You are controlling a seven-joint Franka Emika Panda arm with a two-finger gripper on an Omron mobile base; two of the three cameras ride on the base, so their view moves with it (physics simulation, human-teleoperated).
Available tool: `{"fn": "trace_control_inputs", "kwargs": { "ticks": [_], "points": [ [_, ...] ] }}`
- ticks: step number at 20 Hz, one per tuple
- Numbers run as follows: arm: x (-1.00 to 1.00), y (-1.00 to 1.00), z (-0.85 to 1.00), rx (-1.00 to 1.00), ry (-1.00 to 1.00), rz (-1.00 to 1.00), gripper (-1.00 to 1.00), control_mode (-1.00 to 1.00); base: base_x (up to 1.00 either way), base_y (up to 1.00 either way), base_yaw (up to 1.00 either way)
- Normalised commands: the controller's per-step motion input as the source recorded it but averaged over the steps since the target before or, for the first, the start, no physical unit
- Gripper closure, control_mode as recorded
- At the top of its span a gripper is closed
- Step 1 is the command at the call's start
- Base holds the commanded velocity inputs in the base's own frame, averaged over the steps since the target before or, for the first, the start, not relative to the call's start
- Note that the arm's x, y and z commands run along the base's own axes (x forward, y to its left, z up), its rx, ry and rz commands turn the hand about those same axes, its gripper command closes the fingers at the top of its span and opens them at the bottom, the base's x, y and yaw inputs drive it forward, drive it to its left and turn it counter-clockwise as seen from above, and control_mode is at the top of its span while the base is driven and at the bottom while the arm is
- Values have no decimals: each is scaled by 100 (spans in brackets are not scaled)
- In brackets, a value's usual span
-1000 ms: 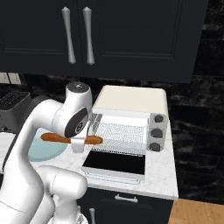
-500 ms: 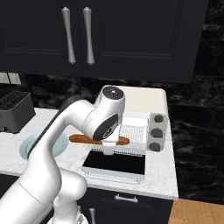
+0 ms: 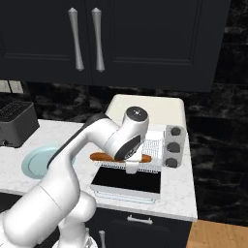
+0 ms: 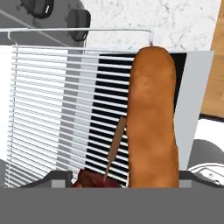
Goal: Pick up the kebab skewer and baguette bread, and place them inside the toaster oven. Close the toaster oven door and start by setting the timer.
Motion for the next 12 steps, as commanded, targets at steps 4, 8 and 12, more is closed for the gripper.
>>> {"fn": "trace_control_inputs", "kwargs": {
  "ticks": [4,8,12],
  "points": [
    [66,-4,0,0,-3,-5,100,-100,0,0,0],
    [65,-2,-1,0,0,-5,100,-100,0,0,0],
    [35,-11,-24,0,0,-2,100,-100,0,0,0]
  ]
}}
